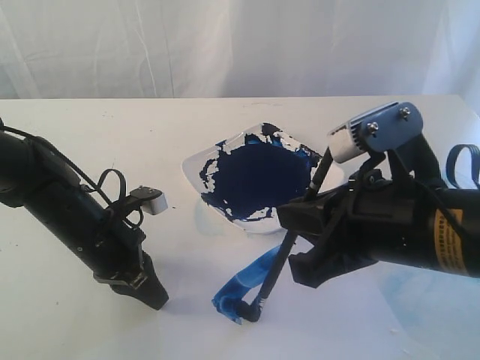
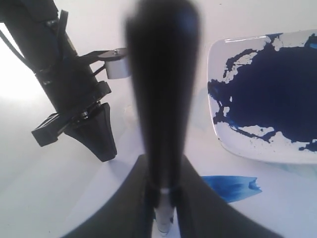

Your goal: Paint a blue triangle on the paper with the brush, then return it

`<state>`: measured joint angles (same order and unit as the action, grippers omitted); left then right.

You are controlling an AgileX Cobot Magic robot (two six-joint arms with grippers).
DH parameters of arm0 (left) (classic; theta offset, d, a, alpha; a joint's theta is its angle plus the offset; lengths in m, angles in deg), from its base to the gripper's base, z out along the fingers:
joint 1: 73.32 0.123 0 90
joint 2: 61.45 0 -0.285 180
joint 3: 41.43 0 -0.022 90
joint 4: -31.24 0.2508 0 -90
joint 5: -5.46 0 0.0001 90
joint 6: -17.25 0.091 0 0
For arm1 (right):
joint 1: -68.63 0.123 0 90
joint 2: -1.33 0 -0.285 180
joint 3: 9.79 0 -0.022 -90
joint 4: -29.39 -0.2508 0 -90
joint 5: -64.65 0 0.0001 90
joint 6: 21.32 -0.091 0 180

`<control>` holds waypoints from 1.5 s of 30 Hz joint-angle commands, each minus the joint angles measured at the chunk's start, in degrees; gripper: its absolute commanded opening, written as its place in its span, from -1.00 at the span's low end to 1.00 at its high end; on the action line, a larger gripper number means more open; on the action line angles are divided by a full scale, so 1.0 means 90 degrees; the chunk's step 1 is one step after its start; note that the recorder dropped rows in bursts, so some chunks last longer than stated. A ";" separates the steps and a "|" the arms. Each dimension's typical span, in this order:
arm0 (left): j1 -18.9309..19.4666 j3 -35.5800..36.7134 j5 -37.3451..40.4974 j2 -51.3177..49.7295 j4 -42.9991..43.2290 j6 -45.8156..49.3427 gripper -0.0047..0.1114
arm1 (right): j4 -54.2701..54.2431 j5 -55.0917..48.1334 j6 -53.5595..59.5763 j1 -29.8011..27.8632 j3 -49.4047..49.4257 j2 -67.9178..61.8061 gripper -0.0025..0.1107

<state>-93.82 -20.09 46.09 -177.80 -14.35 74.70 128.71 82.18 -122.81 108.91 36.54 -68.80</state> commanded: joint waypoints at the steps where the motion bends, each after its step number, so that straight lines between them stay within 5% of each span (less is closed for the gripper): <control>1: -0.0034 -0.0006 0.0156 -0.0014 -0.0057 -0.0033 -0.92 | 0.0070 -0.0161 -0.0118 -0.0042 0.0183 0.0185 -0.96; 24: -0.0034 -0.0006 0.0158 -0.0014 -0.0057 -0.0048 -0.92 | 0.0070 -0.0363 -0.0343 -0.0042 0.0453 0.0733 -0.96; 45: -0.0034 -0.0018 0.0105 -0.0014 -0.0057 -0.0048 -0.92 | 0.0070 0.0354 -0.0710 -0.0042 -0.1659 -0.0435 -0.96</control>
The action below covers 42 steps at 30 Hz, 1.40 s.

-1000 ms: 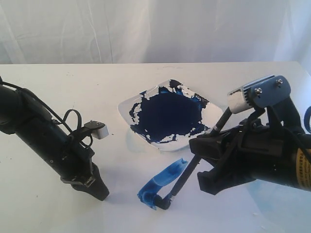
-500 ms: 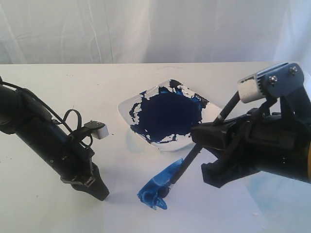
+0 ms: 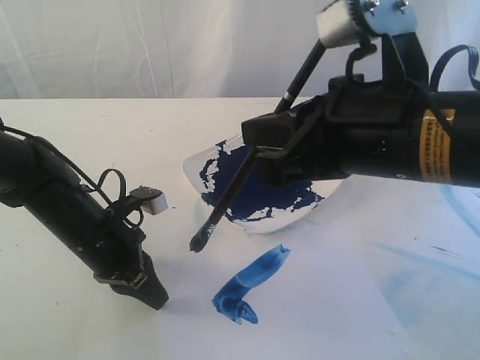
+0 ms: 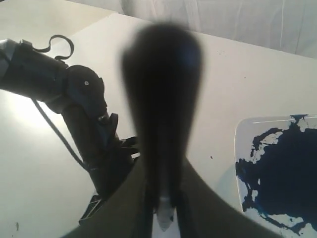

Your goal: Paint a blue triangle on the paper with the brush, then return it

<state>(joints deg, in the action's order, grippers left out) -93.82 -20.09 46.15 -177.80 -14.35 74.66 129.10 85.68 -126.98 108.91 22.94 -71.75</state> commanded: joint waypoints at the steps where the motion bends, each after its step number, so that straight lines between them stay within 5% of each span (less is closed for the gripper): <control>1: -0.0034 -0.0018 0.0098 -0.0014 -0.0057 -0.0044 -0.92 | 0.0026 -0.0096 -0.0274 -0.0042 -0.0158 -0.0107 -0.96; 8: -0.0034 -0.0018 0.0098 -0.0014 -0.0057 -0.0044 -0.92 | 0.0026 -0.0504 -0.0206 -0.0042 -0.0312 -0.0010 -0.96; 10: -0.0034 -0.0018 0.0098 -0.0014 -0.0057 -0.0044 -0.92 | -0.1378 -0.0361 0.2118 -0.0068 -0.0293 0.0020 -0.96; 11: -0.0034 -0.0018 0.0098 -0.0014 -0.0057 -0.0044 -0.92 | -0.3461 -0.0299 0.4515 -0.0077 -0.0209 0.0020 -0.96; 14: -0.0034 -0.0018 0.0111 -0.0014 -0.0057 -0.0044 -0.92 | -0.6968 -0.1376 0.7912 0.0161 -0.0162 0.0007 -0.96; 16: -0.0034 -0.0018 0.0098 -0.0014 -0.0057 -0.0044 -0.92 | -1.0267 -0.2798 1.2066 0.0560 -0.0293 0.0062 -0.96; 17: -0.0034 -0.0018 0.0098 -0.0014 -0.0057 -0.0044 -0.92 | -1.3298 -0.3692 1.5499 0.0713 -0.0492 0.0062 -0.96; 18: -0.0034 -0.0018 0.0098 -0.0014 -0.0057 -0.0044 -0.92 | -1.5408 -0.4196 1.7506 0.0726 -0.0603 0.0090 -0.96; 36: -0.0034 -0.0018 0.0098 -0.0014 -0.0057 -0.0044 -0.92 | -1.6660 -0.4918 1.8453 0.0697 -0.0381 -0.0360 -0.96; 42: -0.0034 -0.0018 0.0098 -0.0014 -0.0057 -0.0044 -0.92 | -1.7991 -0.6054 1.9808 -0.0323 -0.0689 -0.0728 -0.96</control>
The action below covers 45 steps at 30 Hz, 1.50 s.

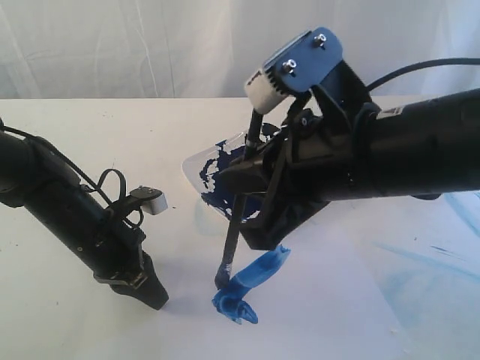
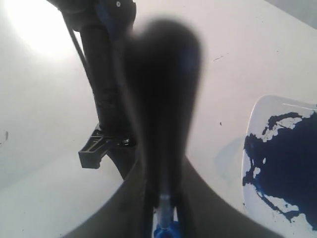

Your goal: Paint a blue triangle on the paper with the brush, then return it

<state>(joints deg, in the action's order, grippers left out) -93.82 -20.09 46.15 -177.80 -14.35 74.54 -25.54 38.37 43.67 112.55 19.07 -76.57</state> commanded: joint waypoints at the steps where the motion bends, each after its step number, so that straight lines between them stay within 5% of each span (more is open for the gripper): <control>1: -0.0034 -0.0018 0.0098 -0.0014 -0.0057 -0.0030 -0.92 | -0.1002 -0.1158 0.1023 -0.0994 -0.0367 -0.0245 -0.96; 8: -0.0034 -0.0018 0.0100 -0.0014 -0.0057 -0.0030 -0.92 | -0.1226 -0.2518 0.1355 -0.2091 -0.0743 -0.0434 -0.96; 17: -0.0034 -0.0018 0.0100 -0.0014 -0.0057 -0.0030 -0.92 | -0.1728 -0.2883 0.2548 -0.2087 -0.0392 -0.0533 -0.96; 45: -0.0034 -0.0018 0.0100 -0.0014 -0.0057 -0.0030 -0.92 | -0.2028 -0.2663 0.2913 -0.2087 -0.0378 -0.1520 -0.96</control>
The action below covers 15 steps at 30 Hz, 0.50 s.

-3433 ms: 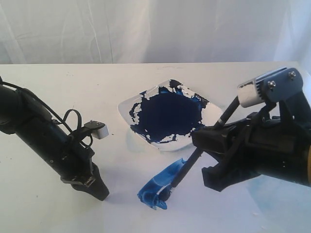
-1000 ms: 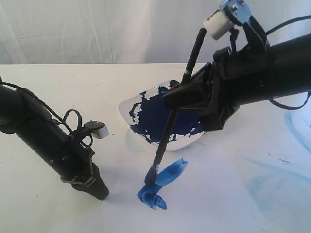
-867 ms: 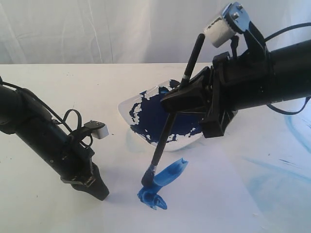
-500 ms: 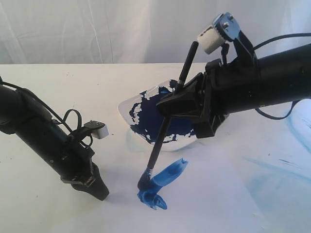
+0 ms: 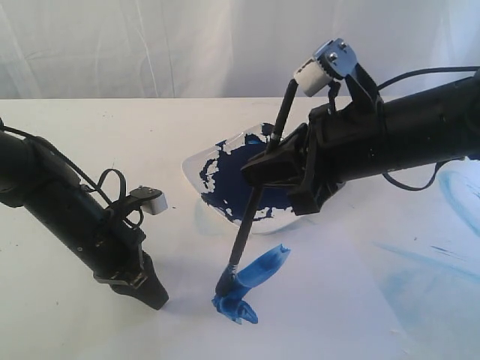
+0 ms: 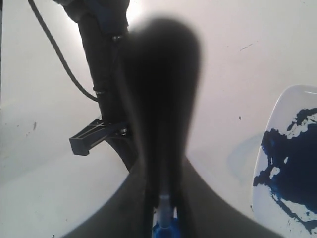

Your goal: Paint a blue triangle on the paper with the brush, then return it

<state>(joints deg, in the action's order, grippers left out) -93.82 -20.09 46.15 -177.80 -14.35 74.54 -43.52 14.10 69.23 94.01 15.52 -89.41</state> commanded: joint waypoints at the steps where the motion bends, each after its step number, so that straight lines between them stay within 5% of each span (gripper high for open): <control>1: -0.0034 -0.0018 0.0100 -0.0014 -0.0057 -0.0030 -0.92 | 0.0030 0.0035 0.0072 -0.0027 0.0015 -0.0123 -0.96; 15: -0.0034 -0.0018 0.0100 -0.0014 -0.0057 -0.0030 -0.92 | 0.2105 0.0074 -0.1910 -0.0027 0.0015 -0.0035 -0.96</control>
<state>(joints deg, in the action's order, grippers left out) -93.82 -20.09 46.15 -177.80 -14.35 74.54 -30.94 15.24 55.52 93.90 15.31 -90.15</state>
